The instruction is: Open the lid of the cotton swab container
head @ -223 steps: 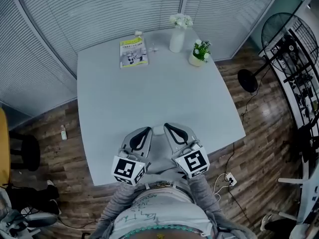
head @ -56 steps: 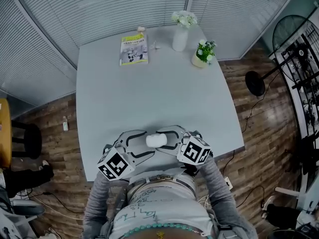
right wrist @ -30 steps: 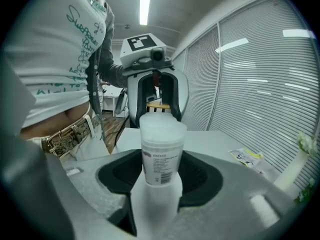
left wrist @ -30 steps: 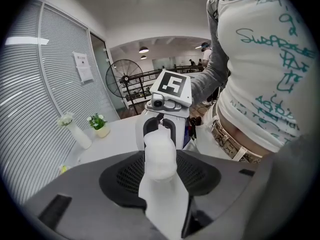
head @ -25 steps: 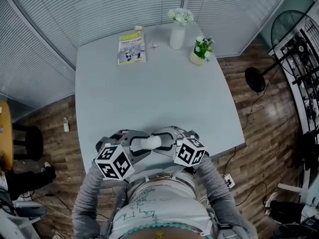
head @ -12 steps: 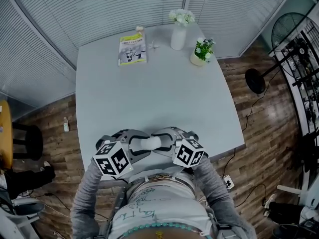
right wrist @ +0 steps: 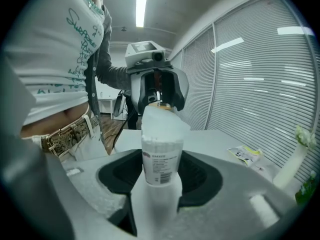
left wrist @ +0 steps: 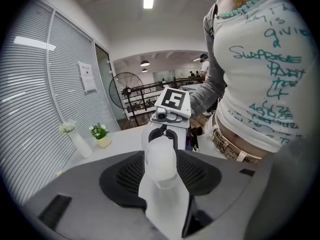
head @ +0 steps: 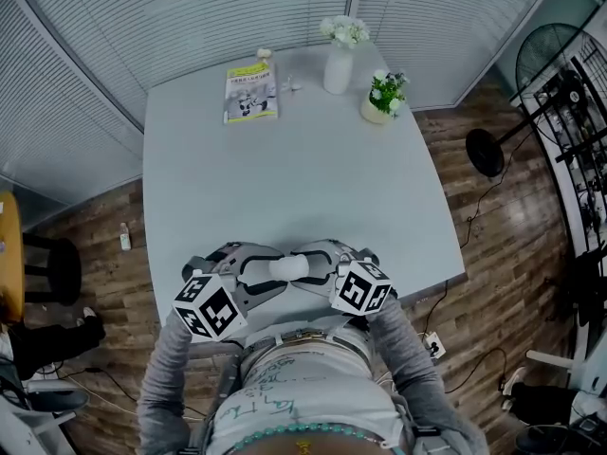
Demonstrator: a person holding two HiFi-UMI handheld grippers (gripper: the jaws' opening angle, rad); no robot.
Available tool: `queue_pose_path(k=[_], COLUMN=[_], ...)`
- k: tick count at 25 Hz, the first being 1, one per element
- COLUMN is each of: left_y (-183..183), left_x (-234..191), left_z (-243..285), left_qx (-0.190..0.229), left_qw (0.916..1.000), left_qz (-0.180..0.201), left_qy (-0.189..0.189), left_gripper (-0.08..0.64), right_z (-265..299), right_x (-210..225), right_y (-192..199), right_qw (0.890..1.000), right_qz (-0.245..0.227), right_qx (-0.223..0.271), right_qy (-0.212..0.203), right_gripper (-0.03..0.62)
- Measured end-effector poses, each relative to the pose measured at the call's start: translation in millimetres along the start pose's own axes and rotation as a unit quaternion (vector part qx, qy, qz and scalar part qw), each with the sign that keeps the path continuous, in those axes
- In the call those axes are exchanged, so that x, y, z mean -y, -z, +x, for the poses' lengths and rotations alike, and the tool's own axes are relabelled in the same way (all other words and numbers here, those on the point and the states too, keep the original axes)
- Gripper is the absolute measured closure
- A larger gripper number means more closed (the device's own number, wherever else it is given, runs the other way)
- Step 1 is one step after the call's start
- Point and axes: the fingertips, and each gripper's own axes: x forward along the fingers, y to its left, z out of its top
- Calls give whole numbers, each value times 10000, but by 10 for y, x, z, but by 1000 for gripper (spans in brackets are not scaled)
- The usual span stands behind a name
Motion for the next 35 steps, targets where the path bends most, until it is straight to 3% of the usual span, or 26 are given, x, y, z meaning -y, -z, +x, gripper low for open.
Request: queue_pose_path(k=[20,35], left_y=[-148,-134], left_x=[-348,-555], left_z=[-168,-201], left_qx=[595,608], left_qw=[9947,9903], left_qz=[-271,-637], left_qy=[-793,-1072], left_gripper=[364,419], right_z=[-33,-64], right_x=[19,-84], right_y=[32,-154], right_qw=[10000,9992], right_qz=[63,-40], right_qx=[1,309], right_qy=[-41,-231], right_gripper=[376,379])
